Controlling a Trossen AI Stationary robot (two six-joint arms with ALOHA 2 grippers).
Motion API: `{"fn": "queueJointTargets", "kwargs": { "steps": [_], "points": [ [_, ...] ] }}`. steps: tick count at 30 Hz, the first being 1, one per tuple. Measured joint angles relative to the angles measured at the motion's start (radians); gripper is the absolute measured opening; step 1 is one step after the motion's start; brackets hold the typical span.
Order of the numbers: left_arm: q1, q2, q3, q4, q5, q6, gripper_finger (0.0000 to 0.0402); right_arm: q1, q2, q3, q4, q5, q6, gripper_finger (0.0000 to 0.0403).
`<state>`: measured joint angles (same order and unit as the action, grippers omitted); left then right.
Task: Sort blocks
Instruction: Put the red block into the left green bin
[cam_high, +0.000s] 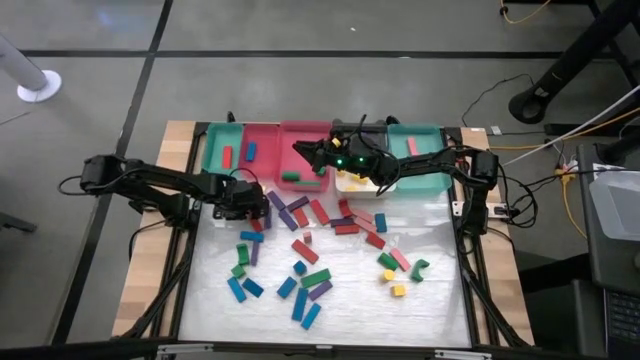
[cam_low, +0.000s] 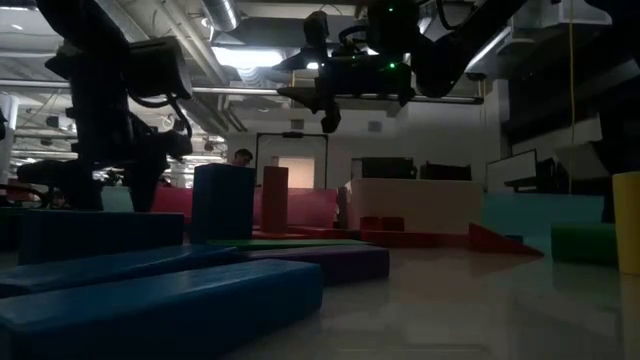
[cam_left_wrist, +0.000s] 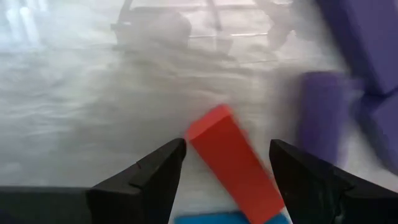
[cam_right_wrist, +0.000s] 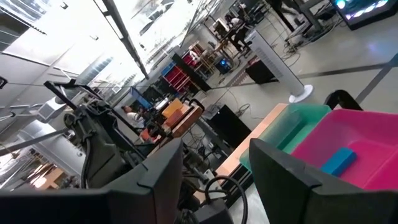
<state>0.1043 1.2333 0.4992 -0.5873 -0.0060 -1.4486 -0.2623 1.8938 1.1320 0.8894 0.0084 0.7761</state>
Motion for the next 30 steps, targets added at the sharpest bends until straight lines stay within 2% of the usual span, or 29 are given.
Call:
{"fn": "queueJointTargets", "kwargs": {
  "steps": [13, 26, 30],
  "points": [
    [0.001, -0.014, -0.001, -0.078, 0.001, 0.011, 0.0224, 0.0, 0.0, 0.0, -0.002, -0.002, 0.0, 0.0186],
    [0.001, -0.014, -0.002, -0.126, 0.006, 0.036, 0.0101, 0.0, 0.0, 0.0, -0.002, -0.002, 0.0, 0.0186],
    [0.0, -0.014, -0.002, -0.124, -0.009, 0.038, 0.0085, 0.0, 0.0, 0.0, -0.002, -0.002, 0.0, 0.0186]
  ]
}}
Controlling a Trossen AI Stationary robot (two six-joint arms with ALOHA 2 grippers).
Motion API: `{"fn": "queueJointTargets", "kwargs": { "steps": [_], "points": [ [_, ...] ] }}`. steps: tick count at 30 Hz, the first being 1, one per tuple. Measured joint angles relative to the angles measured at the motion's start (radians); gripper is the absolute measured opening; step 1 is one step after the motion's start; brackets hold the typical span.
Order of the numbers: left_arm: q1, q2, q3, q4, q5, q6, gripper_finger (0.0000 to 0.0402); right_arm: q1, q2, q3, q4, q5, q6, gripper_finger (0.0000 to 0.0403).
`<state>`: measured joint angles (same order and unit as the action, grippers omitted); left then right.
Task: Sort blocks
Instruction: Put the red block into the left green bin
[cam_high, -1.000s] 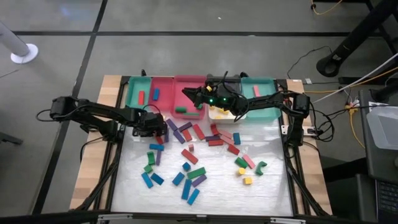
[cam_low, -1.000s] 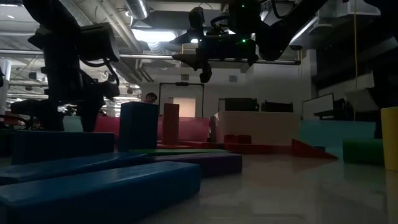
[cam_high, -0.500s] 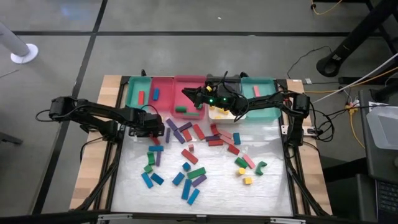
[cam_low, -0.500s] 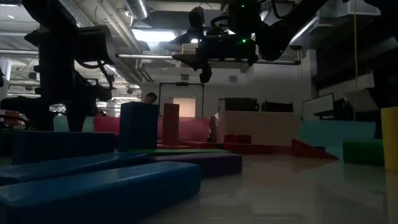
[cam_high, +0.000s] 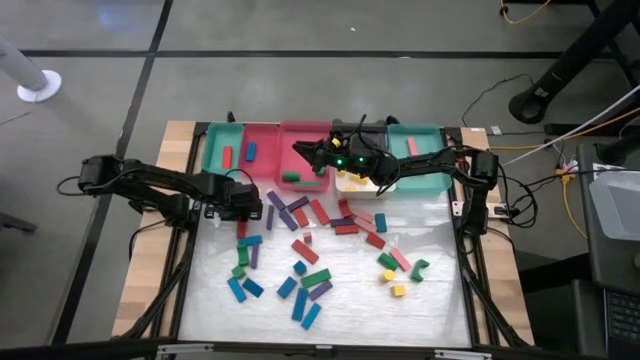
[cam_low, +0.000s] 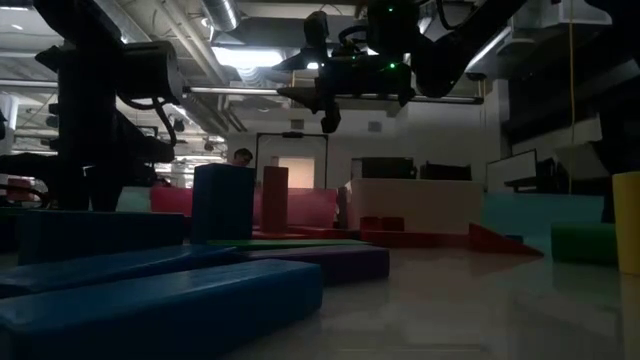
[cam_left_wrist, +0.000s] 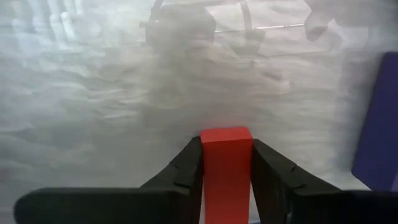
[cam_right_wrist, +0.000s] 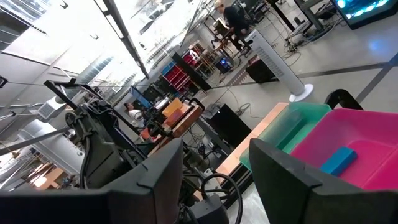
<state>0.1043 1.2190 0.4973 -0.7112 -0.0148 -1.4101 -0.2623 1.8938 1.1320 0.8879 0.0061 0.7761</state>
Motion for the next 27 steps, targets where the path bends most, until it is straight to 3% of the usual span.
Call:
{"fn": "queueJointTargets", "kwargs": {
  "steps": [8, 18, 22, 27],
  "points": [
    [0.019, -0.048, 0.03, 0.001, -0.02, 0.059, 0.0092, -0.001, 0.0, 0.0, 0.061, -0.174, 0.0, 0.0186],
    [0.161, -0.221, 0.13, 0.015, -0.039, 0.218, 0.0091, 0.015, 0.0, 0.0, 0.086, -0.476, -0.001, 0.0186],
    [0.244, -0.304, 0.175, 0.017, -0.118, 0.294, 0.009, 0.038, 0.0, 0.0, 0.086, -0.503, -0.036, 0.0186],
    [0.363, -0.381, 0.204, 0.019, -0.315, 0.439, 0.0095, 0.075, 0.0, 0.0, 0.079, -0.518, -0.13, 0.0186]
  ]
}}
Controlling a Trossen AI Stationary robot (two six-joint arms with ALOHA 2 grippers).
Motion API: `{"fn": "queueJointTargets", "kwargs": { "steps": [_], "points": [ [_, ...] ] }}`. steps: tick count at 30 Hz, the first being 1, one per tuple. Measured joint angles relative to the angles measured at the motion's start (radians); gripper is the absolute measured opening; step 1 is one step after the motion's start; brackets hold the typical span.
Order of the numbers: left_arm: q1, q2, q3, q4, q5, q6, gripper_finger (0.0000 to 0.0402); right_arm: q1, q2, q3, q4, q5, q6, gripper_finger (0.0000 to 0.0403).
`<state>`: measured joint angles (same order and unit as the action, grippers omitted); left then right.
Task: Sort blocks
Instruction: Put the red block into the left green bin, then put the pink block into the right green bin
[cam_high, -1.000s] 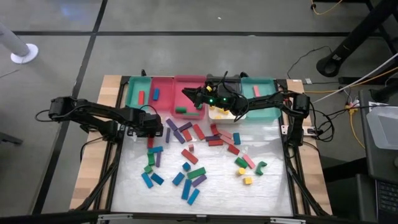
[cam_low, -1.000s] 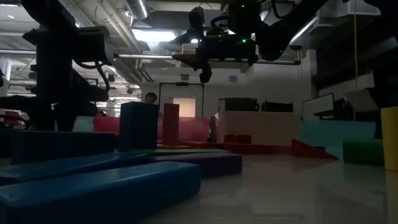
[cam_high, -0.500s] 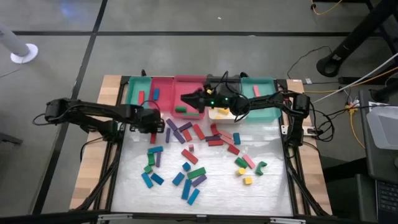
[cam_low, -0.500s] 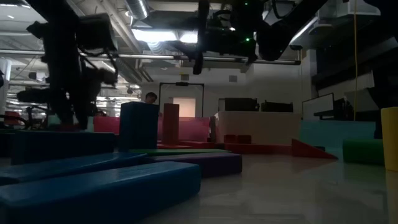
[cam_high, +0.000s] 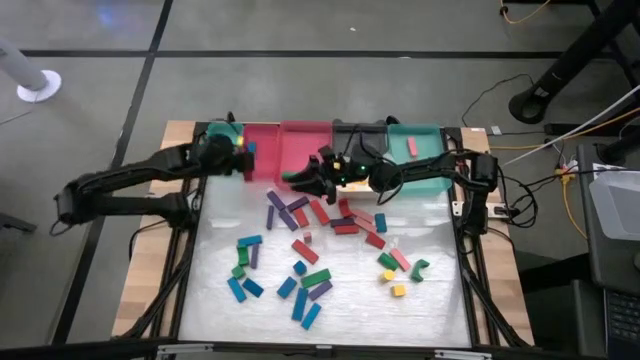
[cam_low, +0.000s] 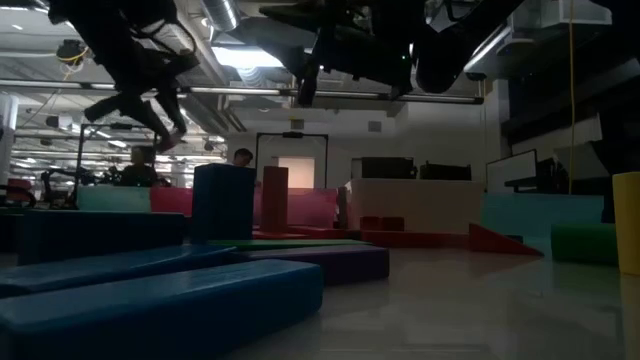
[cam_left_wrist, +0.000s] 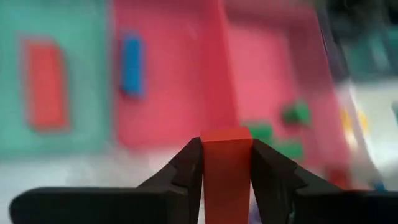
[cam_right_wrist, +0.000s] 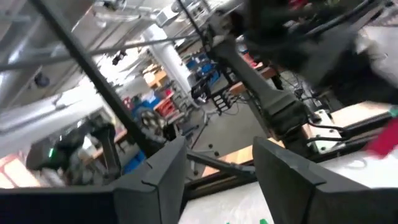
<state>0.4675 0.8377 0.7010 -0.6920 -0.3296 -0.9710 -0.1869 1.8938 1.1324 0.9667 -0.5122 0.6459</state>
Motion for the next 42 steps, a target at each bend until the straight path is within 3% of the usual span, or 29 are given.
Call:
{"fn": "queueJointTargets", "kwargs": {
  "steps": [6, 11, 21, 34, 42],
  "points": [
    [0.128, -0.016, 0.0, -0.003, -0.264, 0.174, 0.0094, 0.06, 0.0, 0.0, -0.071, -0.032, -0.182, 0.0186],
    [0.208, 0.033, 0.0, -0.003, -0.366, 0.22, 0.0105, 0.111, 0.0, 0.0, -0.244, -0.028, -0.368, 0.0186],
    [0.293, 0.179, 0.0, 0.002, -0.353, 0.249, 0.0133, 0.21, 0.0, 0.0, -0.599, 0.096, -0.526, 0.0186],
    [0.327, 0.312, 0.0, 0.002, -0.192, 0.246, 0.0177, 0.267, 0.0, 0.0, -0.766, 0.375, -0.63, 0.0186],
    [0.327, 0.316, 0.0, 0.002, -0.19, 0.246, 0.0177, 0.265, 0.0, 0.0, -0.844, 0.39, -0.655, 0.0186]
  ]
}}
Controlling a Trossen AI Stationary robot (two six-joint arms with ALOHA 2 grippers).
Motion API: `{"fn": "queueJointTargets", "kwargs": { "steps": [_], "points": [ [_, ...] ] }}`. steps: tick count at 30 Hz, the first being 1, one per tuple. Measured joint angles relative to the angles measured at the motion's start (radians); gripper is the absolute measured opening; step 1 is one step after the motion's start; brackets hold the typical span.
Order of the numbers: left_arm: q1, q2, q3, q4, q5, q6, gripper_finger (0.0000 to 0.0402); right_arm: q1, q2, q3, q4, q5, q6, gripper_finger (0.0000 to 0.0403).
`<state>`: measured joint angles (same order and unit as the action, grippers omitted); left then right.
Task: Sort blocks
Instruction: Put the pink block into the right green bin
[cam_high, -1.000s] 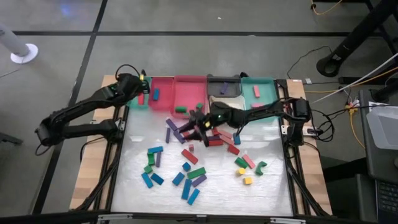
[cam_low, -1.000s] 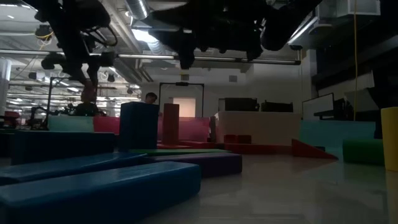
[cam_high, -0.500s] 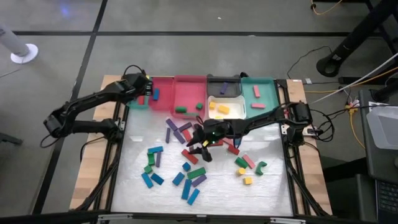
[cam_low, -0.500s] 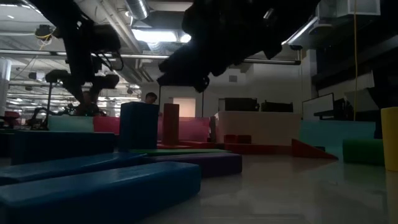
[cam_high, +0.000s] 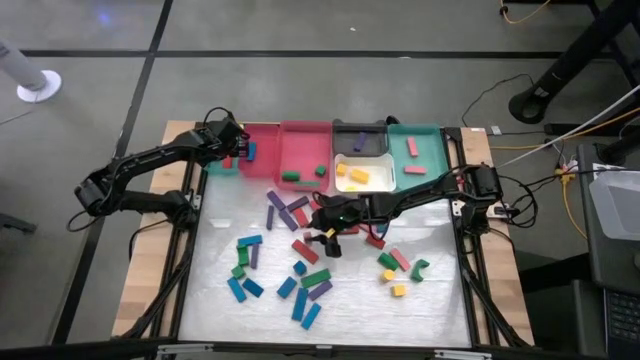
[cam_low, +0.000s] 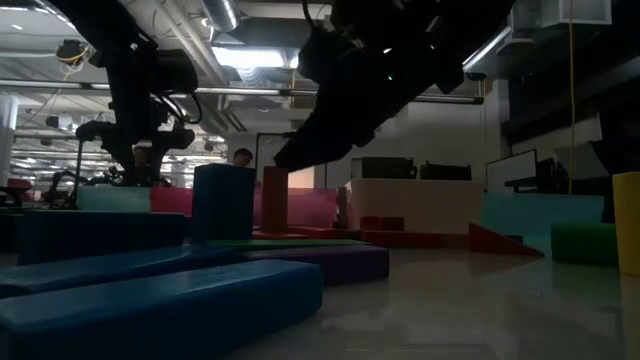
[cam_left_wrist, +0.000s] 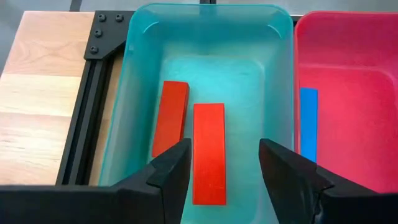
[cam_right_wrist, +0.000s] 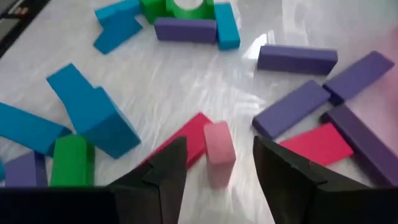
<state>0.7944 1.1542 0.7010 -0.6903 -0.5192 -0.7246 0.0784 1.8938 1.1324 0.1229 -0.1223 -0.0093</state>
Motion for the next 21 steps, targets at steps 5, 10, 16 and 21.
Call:
{"fn": "queueJointTargets", "kwargs": {
  "steps": [5, 10, 16, 21],
  "points": [
    [0.0, 0.0, 0.0, 0.0, 0.0, 0.0, 0.0177, 0.0, 0.0, 0.0, -0.021, 0.001, 0.0, 0.0186],
    [0.0, 0.0, 0.0, 0.0, 0.0, 0.0, 0.0177, 0.0, 0.006, 0.0, -0.016, 0.003, -0.022, 0.0186],
    [0.0, 0.0, 0.0, 0.0, 0.001, 0.0, 0.0178, 0.0, 0.043, 0.0, 0.011, 0.003, -0.025, 0.0186],
    [0.0, 0.0, 0.0, -0.001, 0.001, 0.0, 0.0178, 0.0, 0.043, 0.0, 0.016, 0.003, -0.025, 0.0186]
  ]
}}
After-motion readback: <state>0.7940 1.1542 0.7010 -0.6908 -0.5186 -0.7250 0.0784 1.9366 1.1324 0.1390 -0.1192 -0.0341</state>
